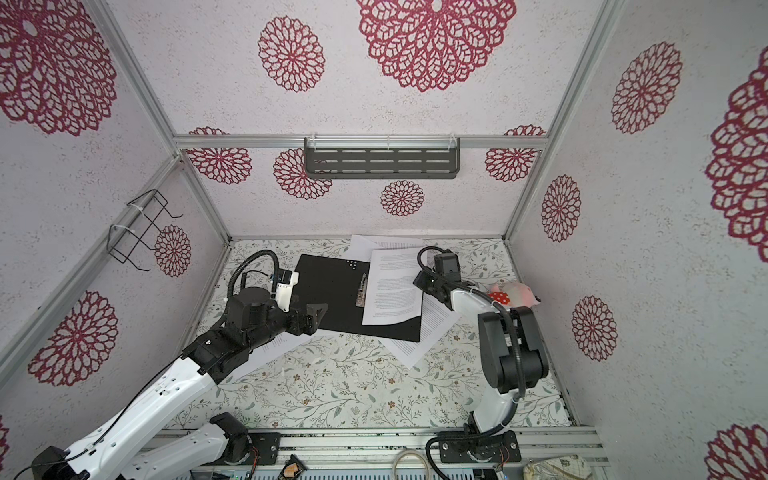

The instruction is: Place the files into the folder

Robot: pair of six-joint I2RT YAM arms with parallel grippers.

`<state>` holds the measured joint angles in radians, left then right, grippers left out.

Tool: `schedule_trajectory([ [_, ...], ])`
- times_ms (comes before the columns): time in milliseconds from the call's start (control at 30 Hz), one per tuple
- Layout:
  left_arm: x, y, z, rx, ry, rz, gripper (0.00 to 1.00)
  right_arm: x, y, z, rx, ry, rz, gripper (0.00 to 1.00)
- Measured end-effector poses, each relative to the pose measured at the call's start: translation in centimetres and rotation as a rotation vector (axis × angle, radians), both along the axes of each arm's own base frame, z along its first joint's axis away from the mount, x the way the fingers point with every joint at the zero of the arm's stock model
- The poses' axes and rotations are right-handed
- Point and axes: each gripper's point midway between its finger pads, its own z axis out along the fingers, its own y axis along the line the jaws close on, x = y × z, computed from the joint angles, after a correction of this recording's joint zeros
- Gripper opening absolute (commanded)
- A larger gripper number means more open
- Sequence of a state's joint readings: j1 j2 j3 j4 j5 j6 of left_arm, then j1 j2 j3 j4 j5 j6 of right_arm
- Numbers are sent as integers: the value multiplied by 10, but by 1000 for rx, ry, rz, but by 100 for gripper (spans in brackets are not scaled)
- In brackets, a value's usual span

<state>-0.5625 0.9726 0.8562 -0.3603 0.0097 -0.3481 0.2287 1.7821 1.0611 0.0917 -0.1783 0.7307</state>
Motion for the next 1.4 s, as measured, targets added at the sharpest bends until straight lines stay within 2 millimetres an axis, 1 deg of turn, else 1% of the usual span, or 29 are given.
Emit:
schedule_trajectory([
  [33, 0, 0, 0, 0, 0, 0, 99, -3, 0, -13, -6, 24, 1, 0],
  [67, 0, 0, 0, 0, 0, 0, 99, -6, 1, -21, -10, 39, 4, 0],
  [133, 0, 0, 0, 0, 1, -1, 99, -10, 3, -29, -15, 53, 8, 0],
  [367, 0, -2, -2, 0, 6, -7, 99, -3, 15, -18, 1, -10, 24, 0],
  [533, 1, -2, -4, 3, 13, -8, 99, 0, 17, -14, 17, -26, 17, 0],
  [667, 1, -2, -5, 5, 16, -8, 99, 1, 17, -15, 23, -23, 12, 0],
  [900, 1, -3, -7, 8, 23, -10, 98, 0, 19, -23, 39, 0, 7, 0],
  [1400, 1, -6, -12, 10, 39, -23, 99, -2, 25, -23, 48, 5, 17, 0],
])
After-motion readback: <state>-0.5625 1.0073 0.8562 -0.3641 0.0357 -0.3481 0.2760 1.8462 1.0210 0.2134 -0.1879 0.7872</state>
